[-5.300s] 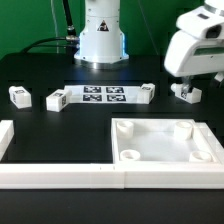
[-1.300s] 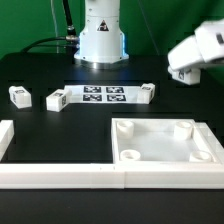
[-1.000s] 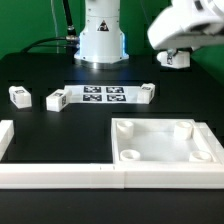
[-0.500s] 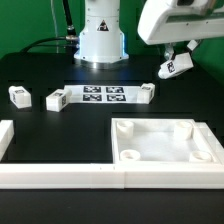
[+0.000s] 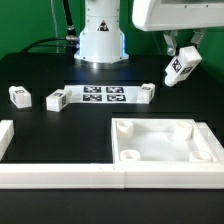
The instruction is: Assemble square table
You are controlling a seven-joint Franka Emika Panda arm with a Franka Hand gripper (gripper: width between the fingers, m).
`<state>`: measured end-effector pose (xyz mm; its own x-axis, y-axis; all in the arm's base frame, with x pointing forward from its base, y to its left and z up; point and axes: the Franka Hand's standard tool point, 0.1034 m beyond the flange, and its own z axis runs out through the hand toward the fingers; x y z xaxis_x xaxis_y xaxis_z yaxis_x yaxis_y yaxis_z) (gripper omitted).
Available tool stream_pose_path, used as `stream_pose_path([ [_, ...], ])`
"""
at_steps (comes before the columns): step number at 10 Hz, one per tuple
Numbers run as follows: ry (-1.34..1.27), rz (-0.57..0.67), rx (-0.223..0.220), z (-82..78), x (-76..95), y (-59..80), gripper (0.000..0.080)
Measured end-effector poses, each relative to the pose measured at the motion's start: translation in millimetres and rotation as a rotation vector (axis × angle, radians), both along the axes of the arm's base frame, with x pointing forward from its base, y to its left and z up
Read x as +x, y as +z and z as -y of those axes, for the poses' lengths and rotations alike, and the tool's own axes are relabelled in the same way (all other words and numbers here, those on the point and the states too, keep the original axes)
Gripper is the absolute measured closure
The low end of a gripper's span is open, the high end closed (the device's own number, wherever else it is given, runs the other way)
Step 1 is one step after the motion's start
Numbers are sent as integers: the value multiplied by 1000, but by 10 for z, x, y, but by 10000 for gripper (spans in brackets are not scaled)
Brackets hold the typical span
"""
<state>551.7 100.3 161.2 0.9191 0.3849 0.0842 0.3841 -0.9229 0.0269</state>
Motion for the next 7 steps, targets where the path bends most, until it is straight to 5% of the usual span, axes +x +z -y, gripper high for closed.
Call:
stream_pose_path([
  [2, 18, 141, 41, 28, 40, -18, 509],
  [4, 0, 198, 135, 318, 492, 128, 509],
  [6, -13, 347, 145, 477, 837, 112, 509],
  [7, -2, 410, 122, 554, 828, 93, 509],
])
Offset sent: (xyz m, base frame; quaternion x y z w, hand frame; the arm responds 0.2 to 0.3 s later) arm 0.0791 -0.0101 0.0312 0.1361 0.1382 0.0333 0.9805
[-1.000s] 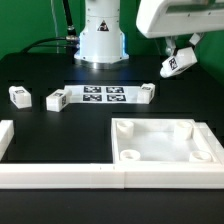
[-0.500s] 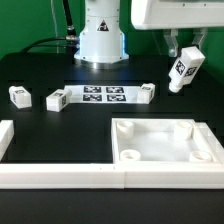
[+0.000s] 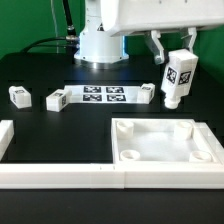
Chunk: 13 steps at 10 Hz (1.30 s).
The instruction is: Assemble square table
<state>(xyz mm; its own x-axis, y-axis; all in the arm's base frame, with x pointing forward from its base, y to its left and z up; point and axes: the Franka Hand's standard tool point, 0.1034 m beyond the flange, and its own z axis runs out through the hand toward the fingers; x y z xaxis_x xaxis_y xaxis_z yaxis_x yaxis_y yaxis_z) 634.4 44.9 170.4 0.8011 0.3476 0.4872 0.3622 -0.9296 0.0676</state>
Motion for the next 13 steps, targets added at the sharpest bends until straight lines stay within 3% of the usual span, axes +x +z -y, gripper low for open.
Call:
stream_pose_path([
  [3, -9, 11, -2, 10, -37, -45, 509],
  [4, -15, 12, 5, -59, -86, -149, 509],
  [6, -43, 7, 51, -258, 86, -213, 509],
  [7, -58, 8, 70, -340, 192, -310, 509],
  [9, -73, 20, 91, -401, 364, -352, 509],
  [13, -78, 2, 93, -401, 354, -538, 509],
])
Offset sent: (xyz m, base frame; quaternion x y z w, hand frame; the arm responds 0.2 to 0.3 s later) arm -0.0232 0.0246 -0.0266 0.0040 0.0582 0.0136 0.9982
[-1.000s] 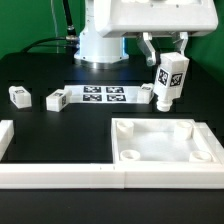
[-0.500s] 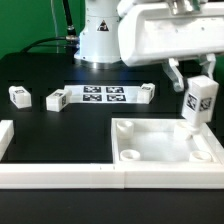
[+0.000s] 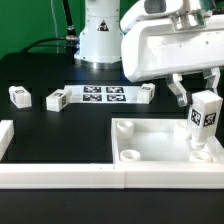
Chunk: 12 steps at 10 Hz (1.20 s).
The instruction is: Assemble square table
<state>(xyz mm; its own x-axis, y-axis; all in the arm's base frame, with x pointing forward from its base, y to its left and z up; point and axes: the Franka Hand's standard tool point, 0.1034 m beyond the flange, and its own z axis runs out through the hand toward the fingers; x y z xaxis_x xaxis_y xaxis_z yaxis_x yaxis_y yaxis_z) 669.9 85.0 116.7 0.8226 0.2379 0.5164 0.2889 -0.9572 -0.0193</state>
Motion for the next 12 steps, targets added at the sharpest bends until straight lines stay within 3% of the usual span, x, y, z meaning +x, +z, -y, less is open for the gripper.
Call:
stream_pose_path([
  [4, -3, -28, 10, -81, -55, -228, 509],
  [6, -1, -36, 10, -93, -78, -280, 509],
  [12, -19, 28, -2, -137, -65, -304, 508],
])
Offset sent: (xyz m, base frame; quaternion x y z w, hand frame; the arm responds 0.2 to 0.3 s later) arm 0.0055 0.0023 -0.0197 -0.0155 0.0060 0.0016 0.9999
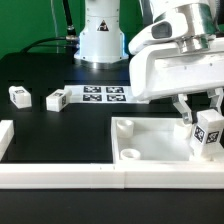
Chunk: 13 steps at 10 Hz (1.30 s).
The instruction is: Assemble square table
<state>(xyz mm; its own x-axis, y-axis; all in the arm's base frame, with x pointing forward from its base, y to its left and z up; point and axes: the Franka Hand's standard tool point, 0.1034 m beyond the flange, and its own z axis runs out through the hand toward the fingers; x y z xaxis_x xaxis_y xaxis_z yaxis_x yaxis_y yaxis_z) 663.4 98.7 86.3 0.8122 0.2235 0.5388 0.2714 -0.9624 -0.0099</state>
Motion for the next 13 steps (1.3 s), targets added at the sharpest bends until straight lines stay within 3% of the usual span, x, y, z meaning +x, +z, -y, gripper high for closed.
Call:
stream_pose_path([
  [1, 0, -1, 0, 0, -2, -3, 508],
  [2, 0, -1, 0, 0, -3, -4, 318],
  [3, 0, -1, 0, 0, -3, -5, 318],
  [4, 0, -1, 0, 0, -3, -5, 182],
  [11, -3, -7, 2, 10, -6, -7, 151],
  [13, -50, -77, 41, 36, -24, 49, 151],
])
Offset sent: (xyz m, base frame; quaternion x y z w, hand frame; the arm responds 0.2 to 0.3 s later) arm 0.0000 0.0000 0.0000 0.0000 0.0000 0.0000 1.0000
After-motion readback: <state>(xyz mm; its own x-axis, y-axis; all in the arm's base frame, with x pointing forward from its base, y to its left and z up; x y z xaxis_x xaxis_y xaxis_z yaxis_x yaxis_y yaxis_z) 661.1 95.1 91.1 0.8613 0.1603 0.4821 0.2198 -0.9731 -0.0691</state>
